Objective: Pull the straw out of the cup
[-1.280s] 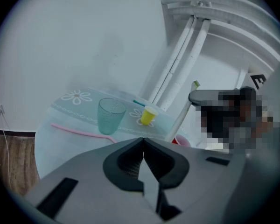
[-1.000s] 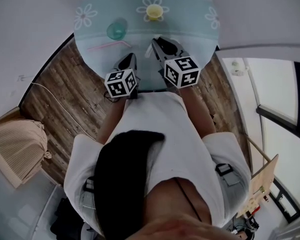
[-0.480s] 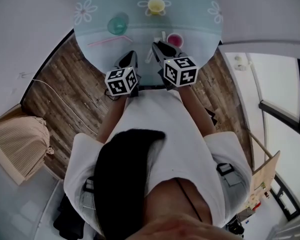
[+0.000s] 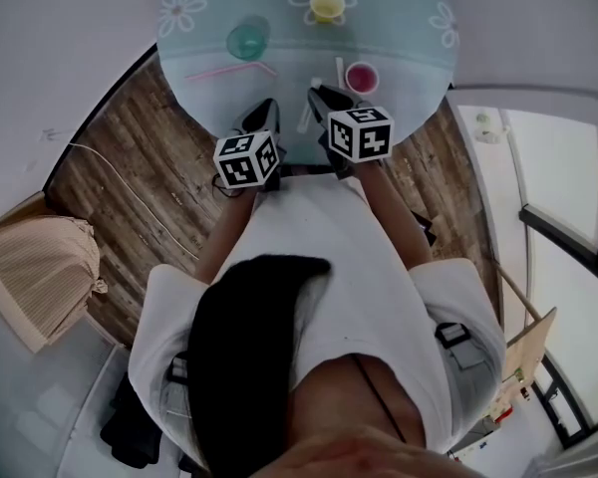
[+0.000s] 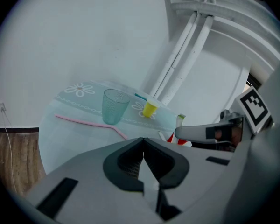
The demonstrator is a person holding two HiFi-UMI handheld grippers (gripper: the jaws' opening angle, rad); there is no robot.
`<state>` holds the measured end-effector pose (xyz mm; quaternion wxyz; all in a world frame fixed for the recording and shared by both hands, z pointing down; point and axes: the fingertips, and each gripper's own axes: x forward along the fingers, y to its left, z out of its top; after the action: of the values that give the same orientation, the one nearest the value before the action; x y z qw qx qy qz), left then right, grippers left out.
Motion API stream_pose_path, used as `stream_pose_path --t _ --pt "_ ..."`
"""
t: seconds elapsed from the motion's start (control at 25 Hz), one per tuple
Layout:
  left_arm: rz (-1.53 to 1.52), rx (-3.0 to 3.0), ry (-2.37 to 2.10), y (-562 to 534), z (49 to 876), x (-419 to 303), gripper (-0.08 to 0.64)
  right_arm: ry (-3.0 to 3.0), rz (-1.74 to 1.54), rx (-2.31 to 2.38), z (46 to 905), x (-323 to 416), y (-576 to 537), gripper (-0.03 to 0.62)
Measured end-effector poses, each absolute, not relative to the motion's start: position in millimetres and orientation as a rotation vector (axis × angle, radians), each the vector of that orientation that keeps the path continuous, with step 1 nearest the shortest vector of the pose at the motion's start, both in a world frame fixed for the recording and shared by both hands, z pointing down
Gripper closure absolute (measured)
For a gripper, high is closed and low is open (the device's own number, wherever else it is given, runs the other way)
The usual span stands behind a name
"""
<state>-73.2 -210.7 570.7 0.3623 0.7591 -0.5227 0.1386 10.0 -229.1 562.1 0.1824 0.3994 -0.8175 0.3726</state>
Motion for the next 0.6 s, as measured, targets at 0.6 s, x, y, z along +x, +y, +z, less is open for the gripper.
stream_pose_path --t 0.6 --pt "0.373 1.935 -1.373 -213.7 571.5 -105.4 0.551 -2.163 1.144 1.101 600.9 -7.7 -234.1 0.529"
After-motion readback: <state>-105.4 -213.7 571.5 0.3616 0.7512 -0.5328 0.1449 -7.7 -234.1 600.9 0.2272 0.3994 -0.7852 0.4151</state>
